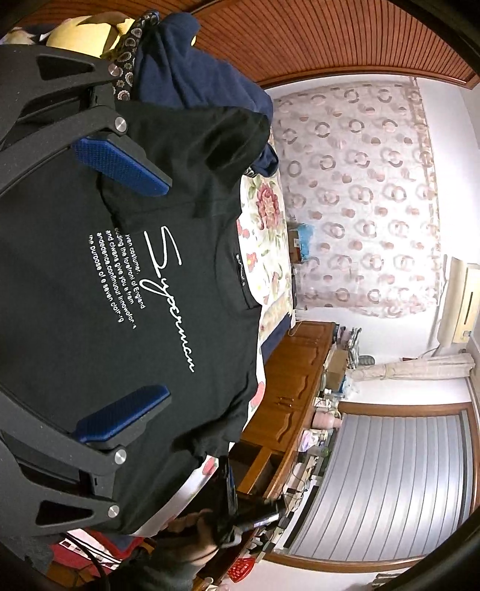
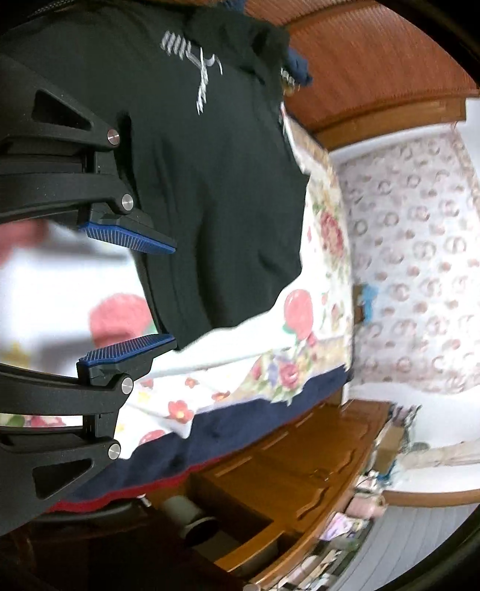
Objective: Fold small clothes
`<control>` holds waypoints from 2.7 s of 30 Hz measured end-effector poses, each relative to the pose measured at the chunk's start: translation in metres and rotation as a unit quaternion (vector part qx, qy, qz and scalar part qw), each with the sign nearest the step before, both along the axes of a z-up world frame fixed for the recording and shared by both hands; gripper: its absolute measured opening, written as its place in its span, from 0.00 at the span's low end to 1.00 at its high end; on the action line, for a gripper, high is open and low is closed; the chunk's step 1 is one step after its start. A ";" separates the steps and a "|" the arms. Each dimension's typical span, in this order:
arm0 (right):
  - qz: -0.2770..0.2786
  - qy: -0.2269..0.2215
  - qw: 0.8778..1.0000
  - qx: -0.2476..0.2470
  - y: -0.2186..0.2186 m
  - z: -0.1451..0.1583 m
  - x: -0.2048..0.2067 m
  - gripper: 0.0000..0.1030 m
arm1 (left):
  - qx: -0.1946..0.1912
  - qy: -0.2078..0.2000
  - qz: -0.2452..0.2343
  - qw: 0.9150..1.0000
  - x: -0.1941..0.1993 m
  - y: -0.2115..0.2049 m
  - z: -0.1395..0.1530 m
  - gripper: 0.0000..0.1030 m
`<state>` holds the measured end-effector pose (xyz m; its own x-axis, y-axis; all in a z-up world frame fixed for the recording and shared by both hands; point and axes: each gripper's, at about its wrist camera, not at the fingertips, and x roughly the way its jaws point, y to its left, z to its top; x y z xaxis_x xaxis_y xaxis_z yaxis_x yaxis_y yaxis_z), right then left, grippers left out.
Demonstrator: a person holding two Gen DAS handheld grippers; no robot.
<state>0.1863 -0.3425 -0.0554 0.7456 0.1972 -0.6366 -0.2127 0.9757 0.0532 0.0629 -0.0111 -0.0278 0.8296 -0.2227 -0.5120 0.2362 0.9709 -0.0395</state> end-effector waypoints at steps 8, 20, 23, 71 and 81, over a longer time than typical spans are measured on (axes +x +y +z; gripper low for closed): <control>-0.022 0.040 0.999 0.000 0.007 0.000 0.035 0.40 | -0.005 0.012 0.003 1.000 0.000 0.005 -0.007 1.00; 0.088 -0.021 0.996 -0.020 0.068 0.057 0.025 0.03 | -0.008 0.014 0.010 1.000 -0.004 0.013 -0.005 1.00; 0.122 -0.041 0.991 -0.018 0.099 0.077 0.024 0.03 | -0.009 0.013 0.014 1.000 -0.005 0.017 -0.004 1.00; 0.110 -0.001 0.992 -0.058 0.137 0.015 0.060 0.44 | 0.015 0.081 0.089 0.993 0.121 0.141 0.009 0.50; 0.110 -0.003 0.992 -0.058 0.134 0.012 0.058 0.44 | 0.020 0.117 0.081 0.990 0.154 0.146 0.005 0.43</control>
